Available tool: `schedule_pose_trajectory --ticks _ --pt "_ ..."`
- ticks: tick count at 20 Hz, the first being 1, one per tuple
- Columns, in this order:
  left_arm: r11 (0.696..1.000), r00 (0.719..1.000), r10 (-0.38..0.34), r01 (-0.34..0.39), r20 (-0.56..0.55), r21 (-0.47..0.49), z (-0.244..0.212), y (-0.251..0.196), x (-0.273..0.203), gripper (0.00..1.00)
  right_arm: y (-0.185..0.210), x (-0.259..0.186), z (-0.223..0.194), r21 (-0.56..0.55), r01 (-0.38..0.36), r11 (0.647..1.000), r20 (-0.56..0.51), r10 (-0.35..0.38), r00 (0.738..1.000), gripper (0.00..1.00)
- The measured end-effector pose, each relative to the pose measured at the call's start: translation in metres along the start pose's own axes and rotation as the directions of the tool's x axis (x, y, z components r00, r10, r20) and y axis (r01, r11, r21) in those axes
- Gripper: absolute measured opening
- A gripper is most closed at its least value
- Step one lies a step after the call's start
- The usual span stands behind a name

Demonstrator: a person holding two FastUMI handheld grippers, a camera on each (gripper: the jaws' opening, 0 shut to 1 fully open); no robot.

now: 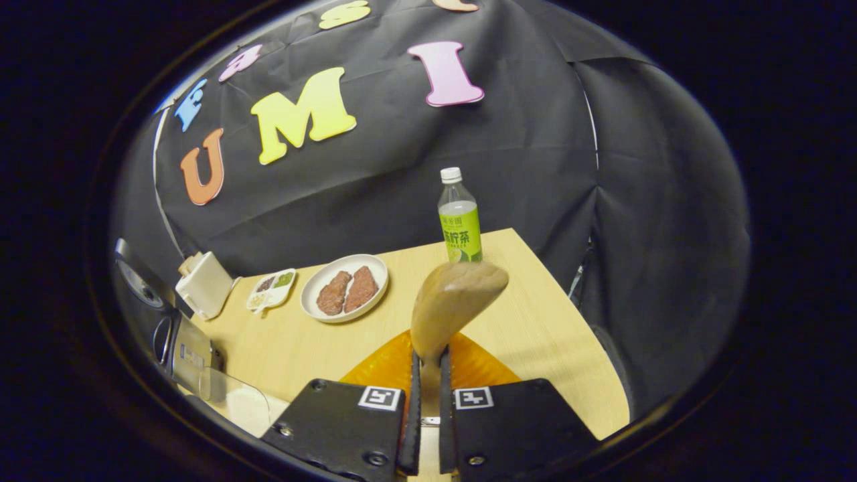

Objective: Close the left gripper, press the button to open the rice cooker; take a wooden spoon from the chopstick holder with the right hand, scoop a spoonful of rice and pour it into the rice cooker, then put the wooden spoon back into the chopstick holder.

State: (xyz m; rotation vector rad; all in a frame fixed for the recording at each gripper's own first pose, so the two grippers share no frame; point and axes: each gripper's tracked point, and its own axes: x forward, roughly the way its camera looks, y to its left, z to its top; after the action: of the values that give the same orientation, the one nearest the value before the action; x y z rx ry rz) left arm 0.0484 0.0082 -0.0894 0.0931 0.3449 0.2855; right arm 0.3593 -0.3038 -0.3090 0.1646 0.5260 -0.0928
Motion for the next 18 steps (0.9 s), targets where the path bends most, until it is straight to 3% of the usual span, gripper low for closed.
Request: schedule_pose_trajectory --ticks 3,6,7,8,10,15,18 --pt "1.0 1.0 -0.018 0.018 0.005 0.0 0.003 -0.006 0.001 0.96 0.0 -0.013 0.02 -0.03 -0.002 1.0 0.071 0.004 0.997 0.23" --pt "0.999 0.999 -0.035 0.035 0.009 -0.003 0.003 -0.012 0.002 0.96 -0.001 -0.033 0.041 -0.087 0.026 0.996 0.128 -0.014 0.992 0.69" --pt "0.999 0.999 -0.042 0.042 0.012 -0.007 0.003 -0.014 0.002 0.96 0.0 -0.039 0.047 -0.103 0.031 0.994 0.147 -0.016 0.989 0.73" --pt "0.999 0.999 -0.049 0.049 0.019 -0.012 0.006 -0.016 0.002 0.96 0.0 -0.046 0.056 -0.115 0.041 0.993 0.168 -0.021 0.986 0.84" --pt "0.998 0.997 -0.065 0.066 0.033 -0.021 0.01 -0.021 0.002 0.96 0.004 -0.062 0.068 -0.136 0.046 0.99 0.196 -0.019 0.981 0.9" --pt "0.992 0.991 -0.106 0.111 0.084 -0.056 0.025 -0.025 0.008 0.96 0.021 -0.105 0.094 -0.144 0.051 0.988 0.255 -0.013 0.967 0.91" --pt "0.991 0.988 -0.105 0.113 0.117 -0.064 0.039 -0.013 0.016 0.96 0.04 -0.141 0.108 -0.15 0.065 0.987 0.304 -0.017 0.953 0.98"
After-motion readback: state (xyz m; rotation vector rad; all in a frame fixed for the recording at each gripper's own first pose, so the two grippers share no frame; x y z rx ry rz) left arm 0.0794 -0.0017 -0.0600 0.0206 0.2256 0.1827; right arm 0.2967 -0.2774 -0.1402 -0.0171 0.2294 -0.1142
